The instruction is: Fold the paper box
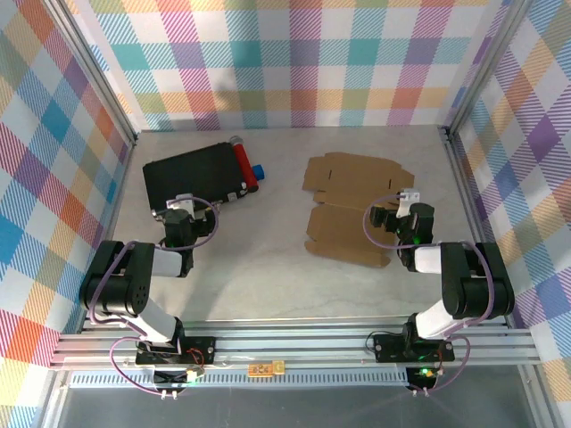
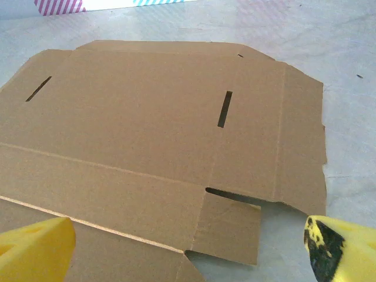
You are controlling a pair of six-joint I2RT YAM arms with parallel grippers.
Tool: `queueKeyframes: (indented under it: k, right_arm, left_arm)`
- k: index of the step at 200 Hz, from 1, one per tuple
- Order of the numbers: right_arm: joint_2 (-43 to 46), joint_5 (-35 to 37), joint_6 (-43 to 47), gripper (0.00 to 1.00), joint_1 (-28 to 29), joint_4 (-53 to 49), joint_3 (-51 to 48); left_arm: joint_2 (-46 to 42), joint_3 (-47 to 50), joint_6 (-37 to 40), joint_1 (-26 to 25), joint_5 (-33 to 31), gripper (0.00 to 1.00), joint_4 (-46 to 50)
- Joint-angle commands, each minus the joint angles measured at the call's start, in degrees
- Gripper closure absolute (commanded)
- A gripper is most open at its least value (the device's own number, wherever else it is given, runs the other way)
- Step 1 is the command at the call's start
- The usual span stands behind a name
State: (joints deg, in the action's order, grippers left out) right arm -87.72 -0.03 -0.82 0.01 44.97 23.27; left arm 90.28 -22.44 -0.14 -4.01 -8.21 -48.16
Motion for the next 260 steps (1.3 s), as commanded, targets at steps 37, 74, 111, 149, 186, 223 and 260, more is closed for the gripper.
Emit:
queueKeyframes:
  k: [37, 74, 111, 149, 186, 223, 260]
  right_arm:
    - [0.1, 0.0, -0.1, 0.01, 0.2, 1.1, 0.9]
    - [0.0, 0.0, -0.1, 0.01, 0.2, 1.1, 0.9]
    - [0.0, 0.0, -0.1, 0.01, 0.2, 1.1, 0.9]
    - [0.0, 0.0, -0.1, 0.01, 0.2, 1.0, 0.9]
    - [0.1, 0.0, -0.1, 0.01, 0.2, 1.0, 0.9]
    - [11.8, 13.4, -5.6, 0.01, 0.2, -12.9, 2.7]
    - [28.0, 19.1, -13.1, 0.01, 2.1, -35.3, 19.4]
  left_arm:
    - [0.1, -1.1, 1.1, -0.3, -0.4, 0.00, -1.2]
    - [0.1, -1.1, 1.1, -0.2, -0.4, 0.00, -1.1]
    - [0.1, -1.1, 1.1, -0.2, -0.4, 0.00, -1.1]
    - [0.1, -1.1, 1.1, -0.3, -0.4, 0.00, -1.1]
    - [0.1, -1.0, 1.1, -0.2, -0.5, 0.00, -1.1]
    - [-7.3, -2.2, 1.4, -1.7, -5.4, 0.00, 6.4]
    - [-24.7, -8.6, -1.2, -10.2, -19.5, 0.00, 18.3]
